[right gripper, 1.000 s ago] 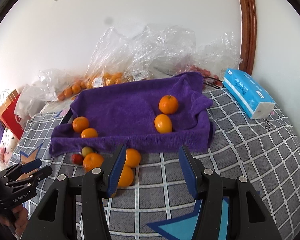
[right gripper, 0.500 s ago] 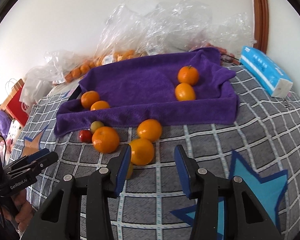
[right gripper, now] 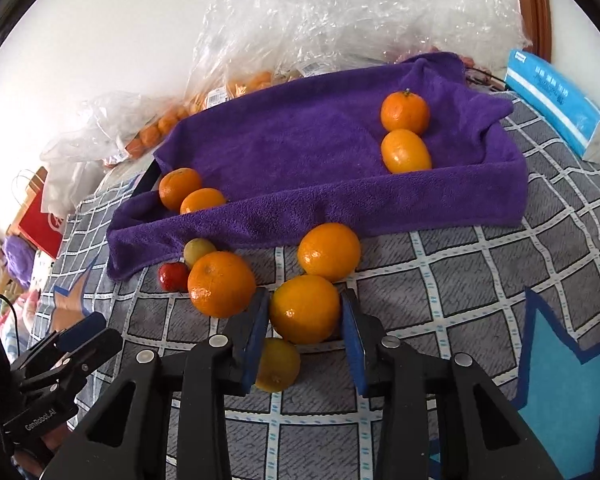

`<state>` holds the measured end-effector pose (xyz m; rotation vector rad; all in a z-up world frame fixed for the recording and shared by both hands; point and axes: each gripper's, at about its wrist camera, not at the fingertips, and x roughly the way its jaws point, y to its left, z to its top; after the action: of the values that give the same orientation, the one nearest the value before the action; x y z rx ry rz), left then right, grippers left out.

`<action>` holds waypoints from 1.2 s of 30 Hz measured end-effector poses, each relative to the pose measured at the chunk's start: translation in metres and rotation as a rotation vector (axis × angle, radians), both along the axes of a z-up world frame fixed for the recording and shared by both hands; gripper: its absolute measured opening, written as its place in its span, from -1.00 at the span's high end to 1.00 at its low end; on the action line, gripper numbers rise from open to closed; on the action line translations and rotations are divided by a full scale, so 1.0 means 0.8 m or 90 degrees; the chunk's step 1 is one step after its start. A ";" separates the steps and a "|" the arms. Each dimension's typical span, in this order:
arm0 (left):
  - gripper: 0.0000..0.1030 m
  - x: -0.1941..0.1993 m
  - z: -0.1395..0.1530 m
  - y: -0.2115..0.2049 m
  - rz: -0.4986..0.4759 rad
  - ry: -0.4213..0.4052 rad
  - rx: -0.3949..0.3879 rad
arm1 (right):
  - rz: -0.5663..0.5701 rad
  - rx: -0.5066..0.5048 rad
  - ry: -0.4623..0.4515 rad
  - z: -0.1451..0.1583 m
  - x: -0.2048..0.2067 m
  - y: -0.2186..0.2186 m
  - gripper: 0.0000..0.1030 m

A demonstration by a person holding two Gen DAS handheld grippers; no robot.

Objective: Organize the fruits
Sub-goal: 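Grasp an orange on the bedspread with the right tool, then grasp the red strawberry-like fruit with the left tool while the right tool holds the orange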

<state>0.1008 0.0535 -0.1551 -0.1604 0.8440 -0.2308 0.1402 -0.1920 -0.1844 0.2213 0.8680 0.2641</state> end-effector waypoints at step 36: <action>0.17 0.064 0.005 -0.075 0.022 0.033 0.048 | -0.066 -0.047 -0.074 -0.001 -0.027 -0.096 0.31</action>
<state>0.1521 -0.0064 -0.1509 -0.1105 0.8988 -0.1628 0.1189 -0.2687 -0.1851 0.1802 0.7469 0.1471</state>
